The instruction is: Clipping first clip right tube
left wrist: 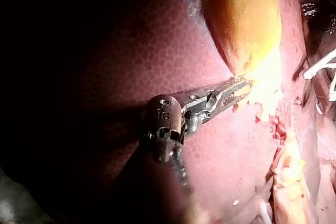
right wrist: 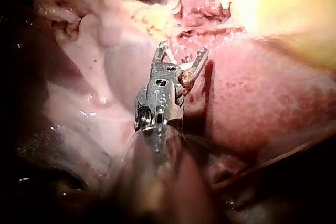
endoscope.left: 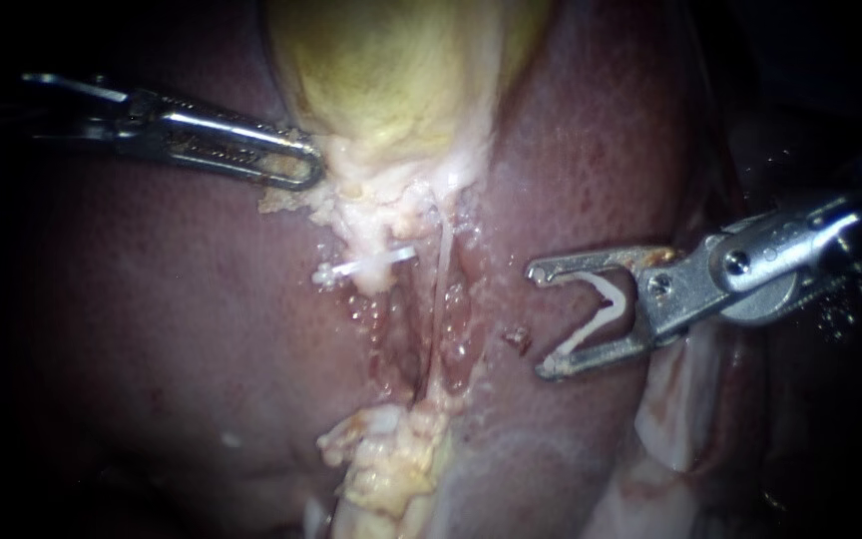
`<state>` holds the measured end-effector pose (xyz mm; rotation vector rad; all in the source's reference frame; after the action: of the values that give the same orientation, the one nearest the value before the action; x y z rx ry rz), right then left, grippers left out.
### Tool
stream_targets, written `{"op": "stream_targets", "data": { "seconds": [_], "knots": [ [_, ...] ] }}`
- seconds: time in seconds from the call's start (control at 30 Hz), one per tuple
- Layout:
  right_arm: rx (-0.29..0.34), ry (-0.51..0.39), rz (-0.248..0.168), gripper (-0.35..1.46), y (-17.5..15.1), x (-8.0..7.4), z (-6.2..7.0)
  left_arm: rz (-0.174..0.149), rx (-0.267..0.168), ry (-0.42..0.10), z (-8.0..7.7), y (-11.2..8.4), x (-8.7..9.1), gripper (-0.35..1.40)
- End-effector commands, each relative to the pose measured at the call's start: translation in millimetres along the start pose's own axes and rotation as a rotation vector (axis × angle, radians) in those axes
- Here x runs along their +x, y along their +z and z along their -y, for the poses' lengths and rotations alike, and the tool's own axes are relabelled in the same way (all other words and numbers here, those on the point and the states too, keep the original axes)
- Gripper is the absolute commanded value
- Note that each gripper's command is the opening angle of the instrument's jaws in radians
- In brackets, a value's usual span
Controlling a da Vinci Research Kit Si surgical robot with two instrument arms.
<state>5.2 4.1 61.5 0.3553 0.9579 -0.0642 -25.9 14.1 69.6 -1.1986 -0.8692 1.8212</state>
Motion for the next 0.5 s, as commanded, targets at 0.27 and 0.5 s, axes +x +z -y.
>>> {"op": "stream_targets", "data": {
  "seconds": [0.27,0.5],
  "knots": [
    [-0.001,0.000,0.000,0.50,0.1,-0.1,0.0,-0.016,0.005,-0.028,-2.9,-6.3,3.0,-0.35],
    [-0.003,0.001,0.001,0.50,0.6,0.2,-0.1,-0.047,0.013,-0.010,-5.3,-10.6,5.1,-0.35]
  ]
}}
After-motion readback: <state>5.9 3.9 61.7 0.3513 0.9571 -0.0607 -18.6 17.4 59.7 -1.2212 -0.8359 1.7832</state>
